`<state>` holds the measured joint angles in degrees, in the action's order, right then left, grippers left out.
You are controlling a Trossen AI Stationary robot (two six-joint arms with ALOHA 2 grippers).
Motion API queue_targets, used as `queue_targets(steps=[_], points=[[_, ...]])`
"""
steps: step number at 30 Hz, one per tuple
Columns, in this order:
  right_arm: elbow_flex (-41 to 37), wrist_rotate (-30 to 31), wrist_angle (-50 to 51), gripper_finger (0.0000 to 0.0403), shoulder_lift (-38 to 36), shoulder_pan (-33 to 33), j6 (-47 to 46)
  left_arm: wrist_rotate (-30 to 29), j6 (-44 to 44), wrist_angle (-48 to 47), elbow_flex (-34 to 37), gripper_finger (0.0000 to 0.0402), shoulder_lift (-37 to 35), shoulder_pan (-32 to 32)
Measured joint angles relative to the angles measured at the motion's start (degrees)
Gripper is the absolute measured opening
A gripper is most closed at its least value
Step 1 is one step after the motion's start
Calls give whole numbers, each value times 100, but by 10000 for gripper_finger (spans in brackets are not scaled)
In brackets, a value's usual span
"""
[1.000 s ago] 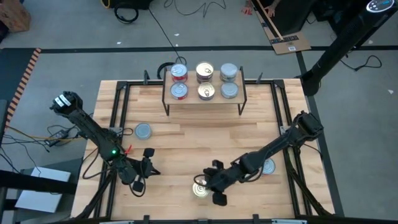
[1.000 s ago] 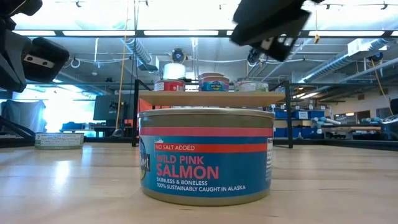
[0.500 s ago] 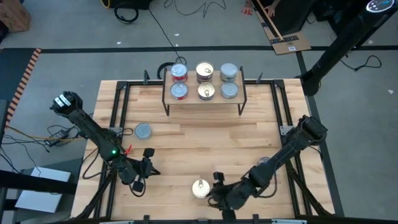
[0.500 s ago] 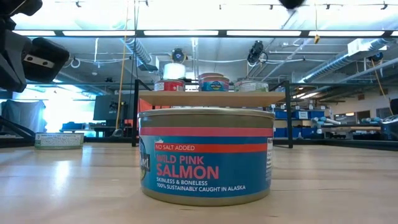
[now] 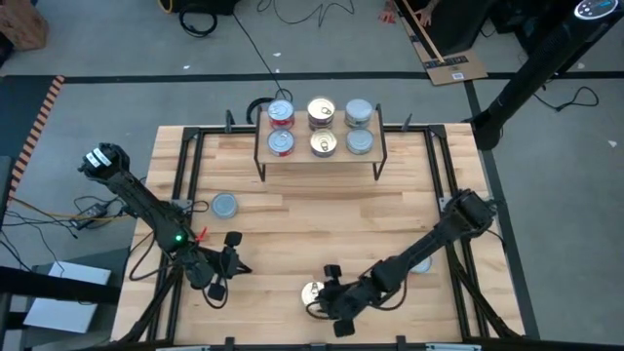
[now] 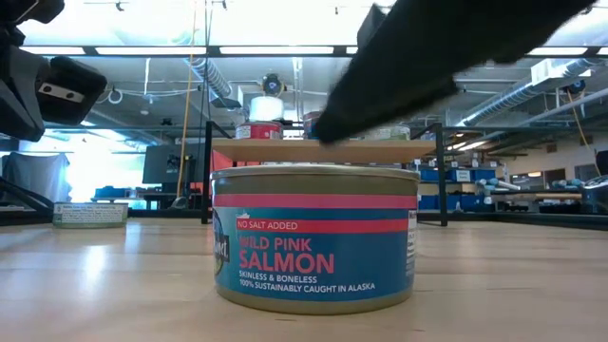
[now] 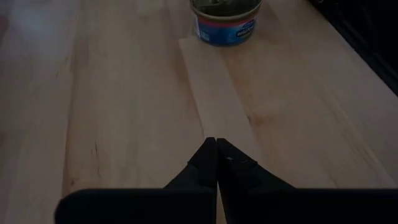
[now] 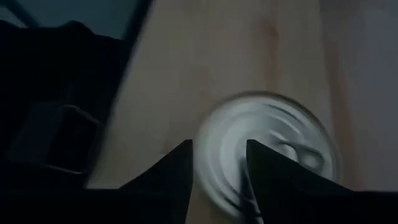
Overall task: Stack canned seafood by type on shelf
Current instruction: Stack the blue pink tuna can on top of the blue pink tuna can on the shelf
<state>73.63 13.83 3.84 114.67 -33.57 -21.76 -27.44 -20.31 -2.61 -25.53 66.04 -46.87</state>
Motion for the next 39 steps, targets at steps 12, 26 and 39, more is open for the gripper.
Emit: queue_targets(steps=[12, 26, 39], points=[[26, -214, 872, 151, 17, 508, -807, 0, 16, 58, -1, 8, 0, 0], [458, 167, 1134, 171, -402, 258, 80, 0, 32, 149, 63, 8, 0, 0], [918, 912, 2164, 151, 441, 22, -152, -2, 32, 242, 108, 8, 0, 0]])
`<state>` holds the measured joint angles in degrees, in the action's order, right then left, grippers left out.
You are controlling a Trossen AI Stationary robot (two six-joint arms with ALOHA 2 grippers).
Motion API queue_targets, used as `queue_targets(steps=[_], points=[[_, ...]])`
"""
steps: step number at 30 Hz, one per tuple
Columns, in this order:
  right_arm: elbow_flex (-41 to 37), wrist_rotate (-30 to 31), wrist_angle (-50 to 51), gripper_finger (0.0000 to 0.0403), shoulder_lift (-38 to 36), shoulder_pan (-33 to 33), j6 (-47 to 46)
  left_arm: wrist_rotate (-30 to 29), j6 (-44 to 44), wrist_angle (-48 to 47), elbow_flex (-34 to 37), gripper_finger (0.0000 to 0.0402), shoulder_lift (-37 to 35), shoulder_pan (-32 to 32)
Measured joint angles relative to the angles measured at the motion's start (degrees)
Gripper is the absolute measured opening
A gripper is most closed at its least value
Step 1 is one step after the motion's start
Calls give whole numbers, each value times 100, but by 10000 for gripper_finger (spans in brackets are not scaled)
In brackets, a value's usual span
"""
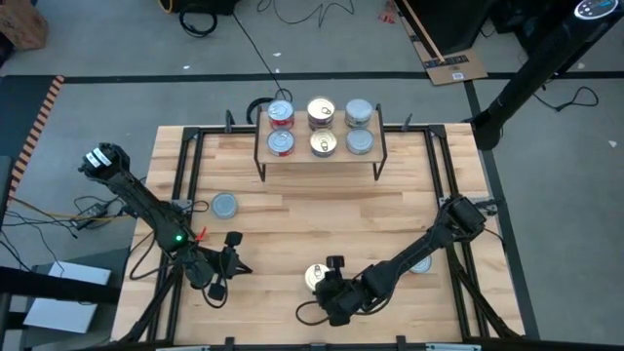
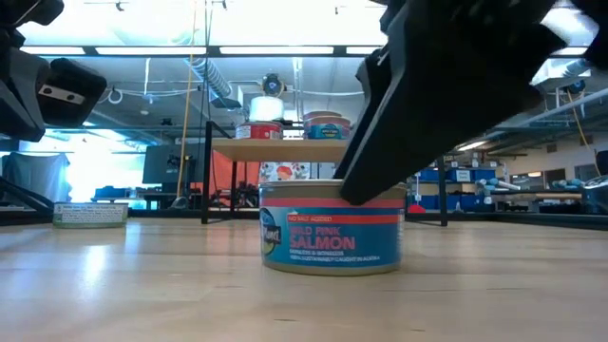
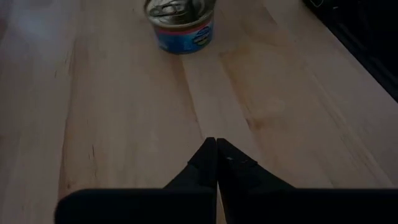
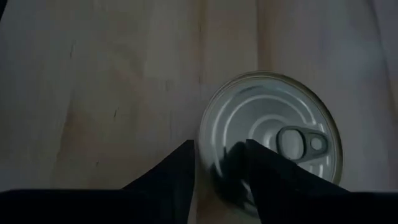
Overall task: Stack canned seafood by type on shelf
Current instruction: Stack the blue pink tuna can on top of the blue pink tuna can on the shelf
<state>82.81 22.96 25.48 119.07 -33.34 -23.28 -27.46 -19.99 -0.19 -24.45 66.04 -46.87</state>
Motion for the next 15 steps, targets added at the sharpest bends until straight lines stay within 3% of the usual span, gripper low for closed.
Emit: queue_targets(steps=[5, 13, 15], points=[[2, 10, 45, 124, -7, 20, 174, 0, 0, 49, 1, 8, 0, 0], [24, -172, 105, 14, -14, 122, 573, -4, 32, 713, 2, 8, 0, 0], [73, -201, 154, 8, -15, 129, 813, -5, 129, 896, 2, 8, 0, 0]])
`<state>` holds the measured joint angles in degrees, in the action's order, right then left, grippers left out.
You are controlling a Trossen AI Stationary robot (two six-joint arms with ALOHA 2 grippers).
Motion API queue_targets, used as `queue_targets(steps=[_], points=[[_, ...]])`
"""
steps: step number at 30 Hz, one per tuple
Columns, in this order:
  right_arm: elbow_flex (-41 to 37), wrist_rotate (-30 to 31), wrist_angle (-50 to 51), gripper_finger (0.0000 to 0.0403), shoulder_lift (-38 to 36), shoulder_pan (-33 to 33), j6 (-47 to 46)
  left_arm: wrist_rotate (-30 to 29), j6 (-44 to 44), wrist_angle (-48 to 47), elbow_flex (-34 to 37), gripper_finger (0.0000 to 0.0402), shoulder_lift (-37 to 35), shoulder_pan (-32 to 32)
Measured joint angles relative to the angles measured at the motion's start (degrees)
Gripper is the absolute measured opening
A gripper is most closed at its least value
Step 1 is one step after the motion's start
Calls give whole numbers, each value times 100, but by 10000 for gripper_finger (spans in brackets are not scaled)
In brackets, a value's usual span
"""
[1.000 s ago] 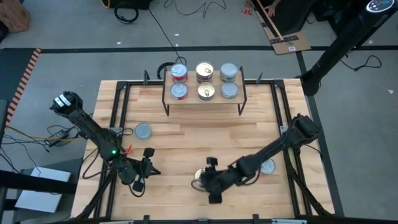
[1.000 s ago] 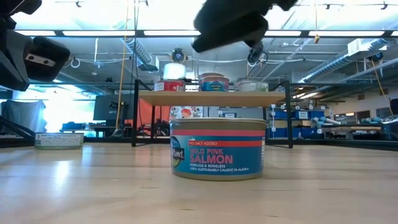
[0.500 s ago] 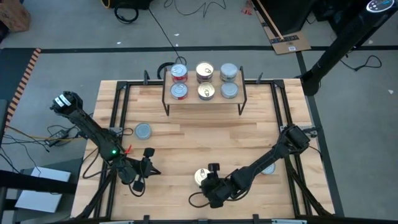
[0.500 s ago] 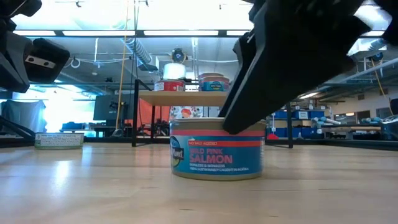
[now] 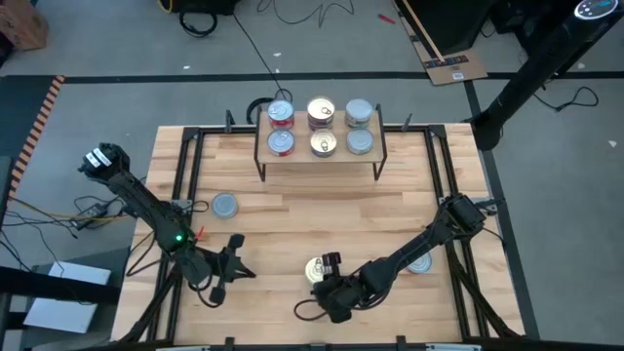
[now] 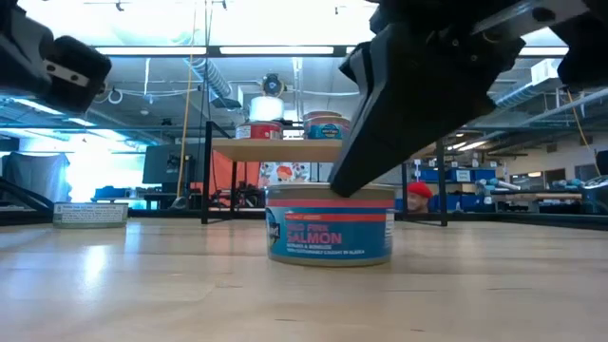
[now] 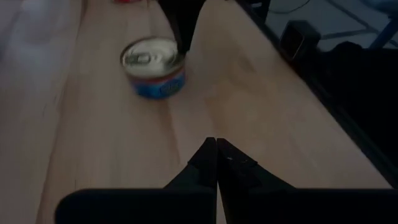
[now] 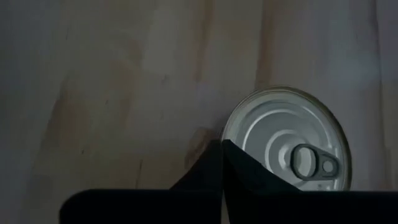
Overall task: Stack canned seafood by type on shelf
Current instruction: Stack the blue pink tuna can on top of the blue pink tuna can on the shelf
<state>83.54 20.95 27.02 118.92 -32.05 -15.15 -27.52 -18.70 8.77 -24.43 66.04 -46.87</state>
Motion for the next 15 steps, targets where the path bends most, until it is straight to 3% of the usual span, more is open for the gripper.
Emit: queue_targets(steps=[9, 15], points=[[529, -385, -17, 5, -40, 150, 92, -138, 364, 382, 0, 8, 213, 0], [845, -673, -35, 3, -41, 331, -845, -188, 746, 919, 0, 8, 811, 4]])
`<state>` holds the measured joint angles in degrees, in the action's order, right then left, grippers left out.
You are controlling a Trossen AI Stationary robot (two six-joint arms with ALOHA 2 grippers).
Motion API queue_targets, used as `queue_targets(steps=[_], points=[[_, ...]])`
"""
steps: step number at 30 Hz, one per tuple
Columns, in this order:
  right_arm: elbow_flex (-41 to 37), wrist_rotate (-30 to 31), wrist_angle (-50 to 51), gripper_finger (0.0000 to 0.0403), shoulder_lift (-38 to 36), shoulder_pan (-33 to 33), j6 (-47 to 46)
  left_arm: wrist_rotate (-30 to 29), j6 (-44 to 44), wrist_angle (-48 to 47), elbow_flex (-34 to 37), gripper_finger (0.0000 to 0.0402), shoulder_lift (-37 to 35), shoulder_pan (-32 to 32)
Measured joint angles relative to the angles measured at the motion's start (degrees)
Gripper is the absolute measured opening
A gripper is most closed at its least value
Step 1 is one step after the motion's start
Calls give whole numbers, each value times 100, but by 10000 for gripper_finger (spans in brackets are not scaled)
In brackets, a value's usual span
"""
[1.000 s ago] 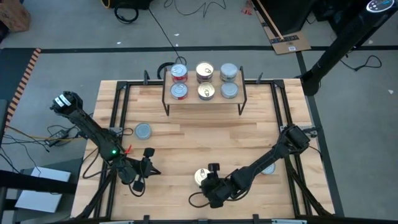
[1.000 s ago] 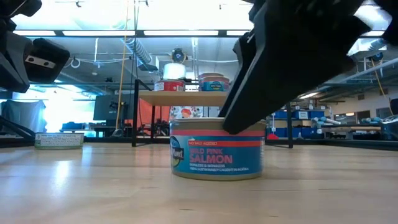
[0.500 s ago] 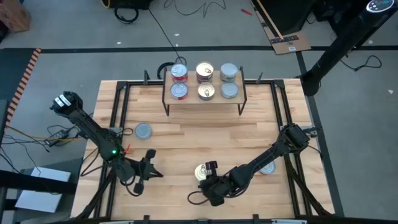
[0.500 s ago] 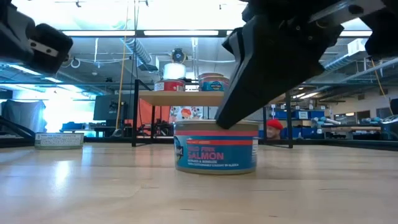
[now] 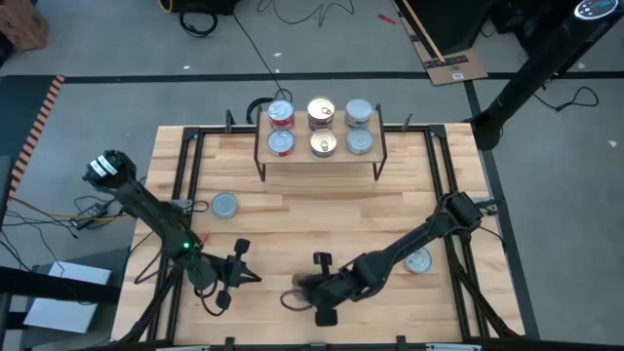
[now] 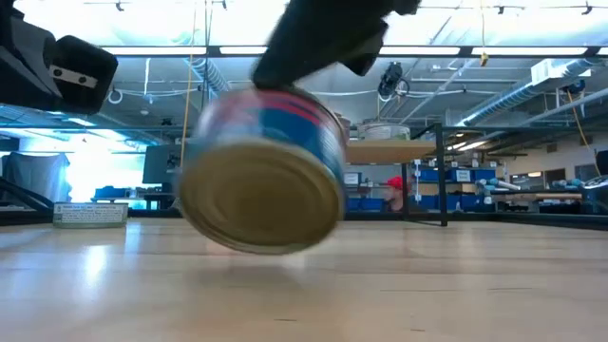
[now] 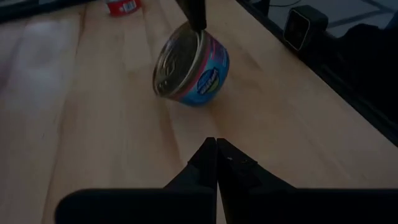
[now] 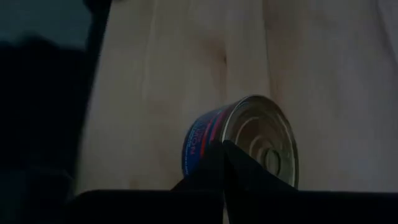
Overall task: Stack canned seafood by type on shelf
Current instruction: Stack the blue pink tuna can on top of the blue pink tuna can on the shelf
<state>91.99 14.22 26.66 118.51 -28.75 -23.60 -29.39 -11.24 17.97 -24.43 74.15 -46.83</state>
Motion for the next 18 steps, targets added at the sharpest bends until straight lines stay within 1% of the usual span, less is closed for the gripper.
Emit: queue_targets(steps=[3, 7, 12, 14, 18], points=[[10, -364, -95, 3, -8, 185, -692, -131, 215, 432, -2, 8, 314, 0], [10, -1120, -220, 2, 37, 453, -1432, -318, 332, 835, -2, 8, 626, 0], [-114, -2246, -914, 2, 45, 708, -1936, -318, 173, 1196, -2, 8, 814, 0], [-114, -2601, -1103, 2, 45, 778, -2041, -318, 118, 1281, -3, 8, 815, 0], [-114, -2713, -912, 2, 42, 906, -2058, -318, 54, 1338, -4, 8, 818, 0]])
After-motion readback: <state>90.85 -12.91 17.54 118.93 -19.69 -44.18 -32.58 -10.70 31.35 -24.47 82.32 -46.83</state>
